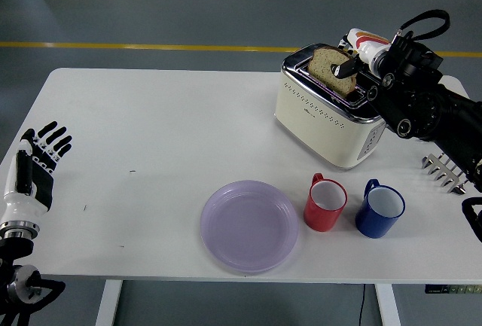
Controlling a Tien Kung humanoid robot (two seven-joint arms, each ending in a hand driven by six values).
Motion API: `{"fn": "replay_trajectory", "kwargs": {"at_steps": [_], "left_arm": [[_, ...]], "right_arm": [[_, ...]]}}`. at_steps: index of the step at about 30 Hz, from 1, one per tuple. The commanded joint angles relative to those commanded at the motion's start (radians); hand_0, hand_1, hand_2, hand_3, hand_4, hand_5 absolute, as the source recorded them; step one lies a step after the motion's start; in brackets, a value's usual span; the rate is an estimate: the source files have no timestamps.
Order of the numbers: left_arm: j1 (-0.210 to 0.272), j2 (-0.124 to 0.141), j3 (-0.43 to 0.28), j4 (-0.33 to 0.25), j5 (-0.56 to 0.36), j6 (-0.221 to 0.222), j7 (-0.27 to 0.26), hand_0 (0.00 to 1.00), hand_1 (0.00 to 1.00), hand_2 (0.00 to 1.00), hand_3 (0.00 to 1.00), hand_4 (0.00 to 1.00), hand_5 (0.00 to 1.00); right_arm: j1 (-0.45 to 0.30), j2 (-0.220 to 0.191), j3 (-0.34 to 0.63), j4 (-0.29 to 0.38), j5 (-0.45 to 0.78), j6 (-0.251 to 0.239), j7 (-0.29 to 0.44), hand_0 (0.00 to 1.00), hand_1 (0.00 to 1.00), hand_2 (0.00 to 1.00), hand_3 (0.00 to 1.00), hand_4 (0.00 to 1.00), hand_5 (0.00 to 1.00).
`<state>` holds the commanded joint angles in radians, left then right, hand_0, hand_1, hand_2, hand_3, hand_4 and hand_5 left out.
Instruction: Push plate across desktop,pick up the break from the machine,place the break in the plate
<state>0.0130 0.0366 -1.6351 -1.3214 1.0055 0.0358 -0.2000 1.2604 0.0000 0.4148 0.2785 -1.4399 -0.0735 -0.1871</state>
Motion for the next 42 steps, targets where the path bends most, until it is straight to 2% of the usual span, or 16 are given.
{"fn": "replay_trajectory", "kwargs": {"at_steps": [3, 4, 13, 20, 26, 31, 35, 39, 42], "left_arm": [[0.001, 0.000, 0.000, 0.001, 0.000, 0.000, 0.000, 0.788, 0.736, 0.742, 0.726, 0.500, 0.998], [0.001, 0.000, 0.000, 0.001, 0.000, 0.000, 0.000, 0.787, 0.733, 0.741, 0.726, 0.501, 0.998], [0.013, 0.006, -0.003, -0.001, 0.001, -0.002, 0.000, 0.786, 0.733, 0.741, 0.726, 0.500, 0.998], [0.018, 0.006, -0.008, -0.003, 0.000, -0.003, -0.002, 0.787, 0.733, 0.741, 0.725, 0.499, 0.998], [0.023, 0.006, -0.011, -0.005, 0.000, -0.003, -0.004, 0.786, 0.732, 0.742, 0.725, 0.497, 0.998], [0.029, 0.004, -0.019, -0.005, 0.000, -0.002, -0.005, 0.786, 0.732, 0.742, 0.727, 0.498, 0.998], [0.032, 0.003, -0.025, -0.006, 0.001, -0.002, -0.005, 0.786, 0.732, 0.742, 0.725, 0.498, 0.998], [0.029, 0.001, -0.031, -0.006, 0.002, -0.002, -0.005, 0.786, 0.732, 0.742, 0.725, 0.498, 0.998], [0.027, 0.002, -0.030, -0.006, 0.002, -0.002, -0.005, 0.786, 0.731, 0.742, 0.725, 0.497, 0.998]], "right_arm": [[-0.001, 0.000, 0.045, 0.036, -0.058, 0.002, -0.018, 0.282, 0.347, 0.410, 0.475, 0.384, 0.057], [-0.001, 0.000, 0.055, 0.043, -0.073, 0.002, -0.021, 0.278, 0.335, 0.399, 0.466, 0.351, 0.054], [-0.005, -0.126, 0.261, 0.225, -0.259, -0.012, -0.021, 0.291, 0.329, 0.394, 0.459, 0.335, 0.046], [-0.014, -0.204, 0.378, 0.406, -0.316, -0.013, -0.042, 0.283, 0.318, 0.390, 0.454, 0.352, 0.038], [-0.059, -0.278, 0.419, 0.612, -0.192, 0.046, -0.072, 0.285, 0.316, 0.389, 0.451, 0.358, 0.032], [-0.116, -0.351, 0.384, 0.805, 0.015, 0.146, -0.112, 0.278, 0.315, 0.390, 0.450, 0.347, 0.029], [-0.161, -0.392, 0.305, 0.940, 0.181, 0.213, -0.128, 0.293, 0.313, 0.390, 0.446, 0.335, 0.032], [-0.190, -0.412, 0.203, 1.028, 0.316, 0.239, -0.131, 0.293, 0.313, 0.390, 0.446, 0.335, 0.032], [-0.203, -0.413, 0.115, 1.061, 0.354, 0.253, -0.126, 0.298, 0.318, 0.392, 0.446, 0.323, 0.028]]}}
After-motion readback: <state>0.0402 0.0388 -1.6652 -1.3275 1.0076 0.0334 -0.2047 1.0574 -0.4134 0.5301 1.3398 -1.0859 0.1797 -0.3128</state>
